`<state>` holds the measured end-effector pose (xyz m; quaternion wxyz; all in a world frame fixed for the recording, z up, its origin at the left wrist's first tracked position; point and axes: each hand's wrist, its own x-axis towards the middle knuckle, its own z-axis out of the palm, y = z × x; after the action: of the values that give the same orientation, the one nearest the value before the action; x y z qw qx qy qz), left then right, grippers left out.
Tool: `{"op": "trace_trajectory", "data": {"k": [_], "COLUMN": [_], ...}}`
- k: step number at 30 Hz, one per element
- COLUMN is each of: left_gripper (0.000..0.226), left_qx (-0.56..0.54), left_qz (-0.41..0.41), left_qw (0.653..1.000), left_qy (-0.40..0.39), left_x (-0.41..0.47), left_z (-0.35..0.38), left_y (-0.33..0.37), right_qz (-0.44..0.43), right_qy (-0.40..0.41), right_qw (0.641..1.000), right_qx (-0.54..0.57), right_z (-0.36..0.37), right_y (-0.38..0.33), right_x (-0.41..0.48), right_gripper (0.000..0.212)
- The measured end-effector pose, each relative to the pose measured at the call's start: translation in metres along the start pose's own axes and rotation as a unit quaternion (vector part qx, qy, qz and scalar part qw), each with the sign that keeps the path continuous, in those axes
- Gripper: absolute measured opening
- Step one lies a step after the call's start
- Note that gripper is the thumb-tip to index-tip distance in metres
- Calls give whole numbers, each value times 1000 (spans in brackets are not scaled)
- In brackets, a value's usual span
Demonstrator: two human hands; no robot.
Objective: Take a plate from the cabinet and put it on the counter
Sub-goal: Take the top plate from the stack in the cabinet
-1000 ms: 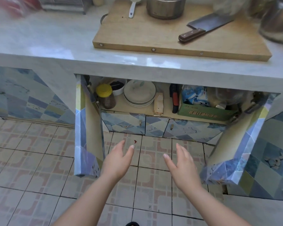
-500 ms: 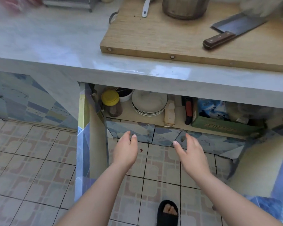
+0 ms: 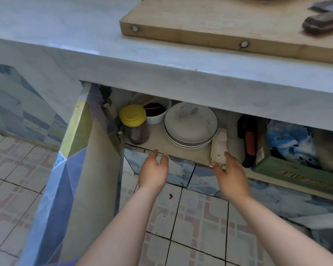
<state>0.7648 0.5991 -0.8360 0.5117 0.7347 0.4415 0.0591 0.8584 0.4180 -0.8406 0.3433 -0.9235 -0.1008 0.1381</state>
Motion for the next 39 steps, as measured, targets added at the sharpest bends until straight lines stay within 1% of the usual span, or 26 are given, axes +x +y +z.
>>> {"op": "trace_trajectory", "data": {"k": [6, 11, 14, 18, 19, 21, 23, 28, 30, 34, 39], "left_gripper": [55, 71, 80, 87, 88, 89, 82, 51, 44, 43, 43], "left_qx": [-81, -114, -134, -120, -123, -125, -125, -123, -118, -101, -119], "left_qz": [71, 90, 112, 120, 118, 120, 133, 176, 192, 216, 197], "left_qw": [993, 988, 983, 983, 983, 983, 982, 976, 973, 970, 972], "left_qy": [45, 60, 54, 65, 63, 53, 49, 40, 46, 50, 43], "left_x": [55, 97, 114, 129, 131, 134, 136, 135, 133, 130, 126], "left_z": [34, 48, 52, 60, 63, 68, 69, 72, 73, 73, 71], "left_y": [-9, -15, -14, -12, -12, -12, -13, -11, -10, -11, -6], "right_qz": [-14, -28, -51, -71, -81, -112, -128, -133, -138, -148, -157], "right_qy": [35, 88, 121, 128, 127, 129, 127, 123, 120, 117, 112], "right_qw": [999, 994, 990, 987, 987, 983, 981, 980, 980, 980, 980], "right_qx": [31, 59, 49, 60, 61, 62, 72, 86, 77, 69, 50], "right_z": [34, 46, 46, 47, 47, 48, 49, 49, 48, 48, 46], "right_y": [19, 28, 31, 29, 28, 26, 24, 23, 24, 25, 23], "right_x": [58, 100, 120, 136, 139, 143, 145, 149, 151, 153, 153], "right_gripper": [56, 57, 57, 66, 64, 49, 40, 37, 38, 39, 39]}}
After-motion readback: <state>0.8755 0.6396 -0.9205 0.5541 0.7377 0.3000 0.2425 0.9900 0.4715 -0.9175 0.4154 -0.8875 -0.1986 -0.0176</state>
